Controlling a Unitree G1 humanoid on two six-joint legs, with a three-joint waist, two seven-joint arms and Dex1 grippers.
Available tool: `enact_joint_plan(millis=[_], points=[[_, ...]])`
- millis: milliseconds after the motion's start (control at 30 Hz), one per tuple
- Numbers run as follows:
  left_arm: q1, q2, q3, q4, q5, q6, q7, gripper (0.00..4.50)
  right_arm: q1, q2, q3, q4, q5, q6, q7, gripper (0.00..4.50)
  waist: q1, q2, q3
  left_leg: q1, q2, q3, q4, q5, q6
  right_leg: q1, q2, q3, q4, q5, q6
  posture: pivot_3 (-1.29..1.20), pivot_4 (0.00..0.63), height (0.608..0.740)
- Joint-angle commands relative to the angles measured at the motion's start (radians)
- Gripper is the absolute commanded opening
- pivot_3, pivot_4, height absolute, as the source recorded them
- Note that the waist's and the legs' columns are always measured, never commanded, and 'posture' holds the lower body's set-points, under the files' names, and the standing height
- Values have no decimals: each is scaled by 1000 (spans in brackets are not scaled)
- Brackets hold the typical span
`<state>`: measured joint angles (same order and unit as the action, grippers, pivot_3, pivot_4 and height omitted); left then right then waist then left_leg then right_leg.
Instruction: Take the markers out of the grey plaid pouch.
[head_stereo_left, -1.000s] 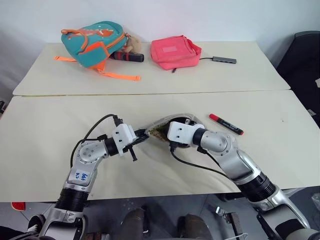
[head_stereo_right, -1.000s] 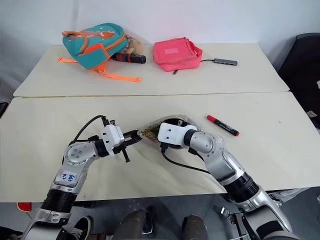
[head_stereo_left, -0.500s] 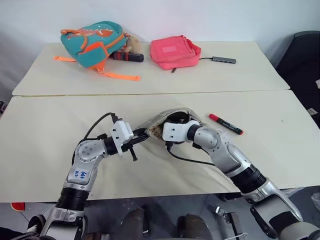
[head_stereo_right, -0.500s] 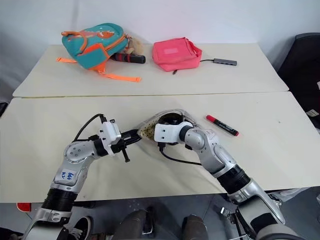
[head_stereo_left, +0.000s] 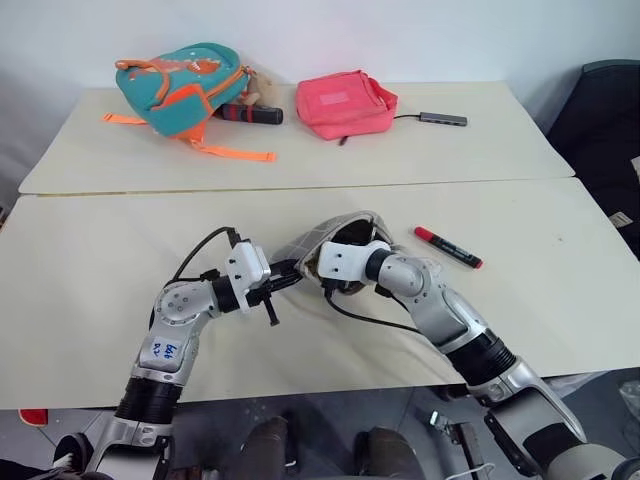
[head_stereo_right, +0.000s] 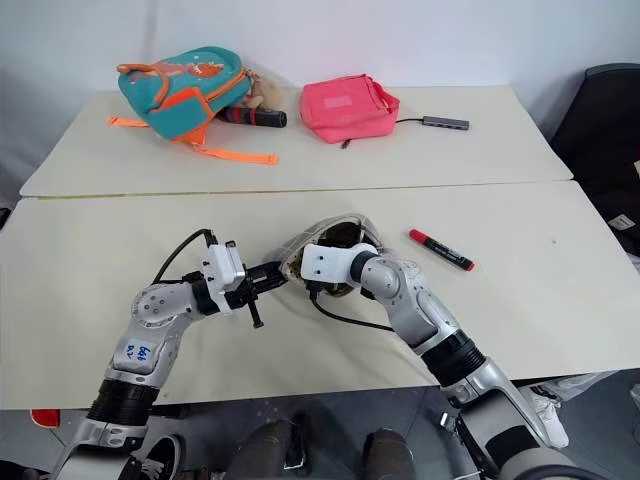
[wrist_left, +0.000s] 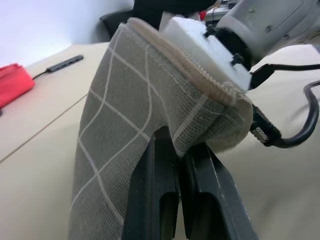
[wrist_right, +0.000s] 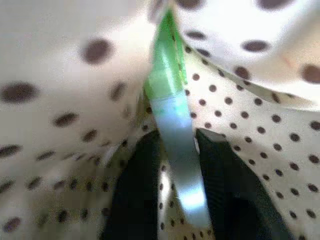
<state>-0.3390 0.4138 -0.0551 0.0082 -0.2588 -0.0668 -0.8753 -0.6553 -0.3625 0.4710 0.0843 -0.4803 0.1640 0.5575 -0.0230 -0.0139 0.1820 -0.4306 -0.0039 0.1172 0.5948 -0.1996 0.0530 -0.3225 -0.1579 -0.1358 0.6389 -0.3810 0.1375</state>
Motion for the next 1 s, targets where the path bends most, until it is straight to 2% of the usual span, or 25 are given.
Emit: enact_joint_plan(millis=[33,367,600,733,800,867,1000], points=[[0,5,8,-41,-11,-25,-2,0,10,-15,-28,-26,11,-25,5,440,-2,0,0,0,0,0,0,0,0,0,0,0,0,0,0,0,150,740],[-27,47,46,82,69,-125,63,0,75,-93,-143,-334,203,117,233,440,-2,0,0,0,0,0,0,0,0,0,0,0,-1,0,0,0,150,740],[-36,46,42,116,94,-159,77,0,76,-122,-195,-389,285,175,281,440,-1,0,0,0,0,-1,0,0,0,0,0,0,-1,0,0,0,150,740],[-38,51,47,131,108,-163,87,0,108,-139,-255,-466,445,154,363,440,0,0,0,-1,0,-1,0,0,0,0,-1,0,-1,0,0,0,150,740],[-38,59,50,139,117,-176,88,0,106,-122,-297,-529,560,245,388,440,-1,0,0,-1,0,-1,0,0,0,0,-1,0,-1,0,0,0,150,740],[-39,61,54,145,113,-179,87,0,98,-127,-310,-560,595,275,385,440,-1,0,0,0,0,-1,0,0,0,1,-1,0,-1,0,0,0,150,740],[-26,85,66,147,101,-189,73,0,50,-130,-425,-597,755,470,350,440,-2,0,0,0,0,-2,0,0,0,0,-1,0,-1,0,0,0,150,740]])
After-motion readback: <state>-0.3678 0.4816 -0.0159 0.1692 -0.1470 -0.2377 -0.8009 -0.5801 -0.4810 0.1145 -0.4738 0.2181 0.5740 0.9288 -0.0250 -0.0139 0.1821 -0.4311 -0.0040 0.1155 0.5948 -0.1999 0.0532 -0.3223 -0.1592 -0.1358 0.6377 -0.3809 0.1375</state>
